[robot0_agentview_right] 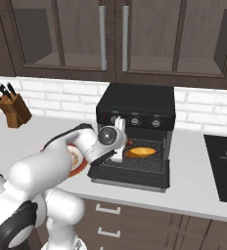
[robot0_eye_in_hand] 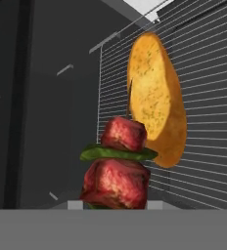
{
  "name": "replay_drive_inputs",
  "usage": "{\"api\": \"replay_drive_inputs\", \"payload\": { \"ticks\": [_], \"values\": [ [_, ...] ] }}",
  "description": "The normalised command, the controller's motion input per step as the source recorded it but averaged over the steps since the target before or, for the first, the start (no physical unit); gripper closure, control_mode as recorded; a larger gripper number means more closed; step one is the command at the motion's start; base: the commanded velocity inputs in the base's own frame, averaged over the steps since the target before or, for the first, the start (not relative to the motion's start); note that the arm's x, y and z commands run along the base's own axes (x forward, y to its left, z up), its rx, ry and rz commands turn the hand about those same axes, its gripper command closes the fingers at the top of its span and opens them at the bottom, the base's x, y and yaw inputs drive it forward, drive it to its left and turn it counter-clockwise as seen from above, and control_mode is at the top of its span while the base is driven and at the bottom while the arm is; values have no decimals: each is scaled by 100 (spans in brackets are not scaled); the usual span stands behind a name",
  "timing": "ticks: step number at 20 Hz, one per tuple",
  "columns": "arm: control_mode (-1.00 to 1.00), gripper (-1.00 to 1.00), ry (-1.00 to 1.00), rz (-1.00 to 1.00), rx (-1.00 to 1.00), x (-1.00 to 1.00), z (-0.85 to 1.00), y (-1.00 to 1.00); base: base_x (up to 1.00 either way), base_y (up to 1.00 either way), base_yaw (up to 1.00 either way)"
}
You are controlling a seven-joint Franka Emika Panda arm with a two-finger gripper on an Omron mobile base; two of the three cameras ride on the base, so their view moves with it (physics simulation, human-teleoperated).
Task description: Pick up the kebab skewer and baguette bread, and place them inside the toaster oven. Close the toaster oven door and start by setting the timer.
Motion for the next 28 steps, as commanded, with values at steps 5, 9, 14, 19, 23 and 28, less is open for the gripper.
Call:
{"api": "replay_drive_inputs", "payload": {
  "ticks": [5, 9, 14, 19, 23, 28],
  "values": [
    [-100, 100, 0, 0, 0, 21, 0, 0, 0, 0, 0],
    [-100, 100, 0, 0, 0, 17, 0, 0, 0, 0, 0],
    [-100, 100, 0, 0, 0, 7, -7, 0, 0, 0, 0],
    [-100, 100, 0, 0, 0, 2, -17, 0, 0, 0, 0],
    [-100, 100, 0, 0, 0, 10, -4, 0, 0, 0, 0],
    [-100, 100, 0, 0, 0, 16, 0, 0, 0, 0, 0]
  ]
}}
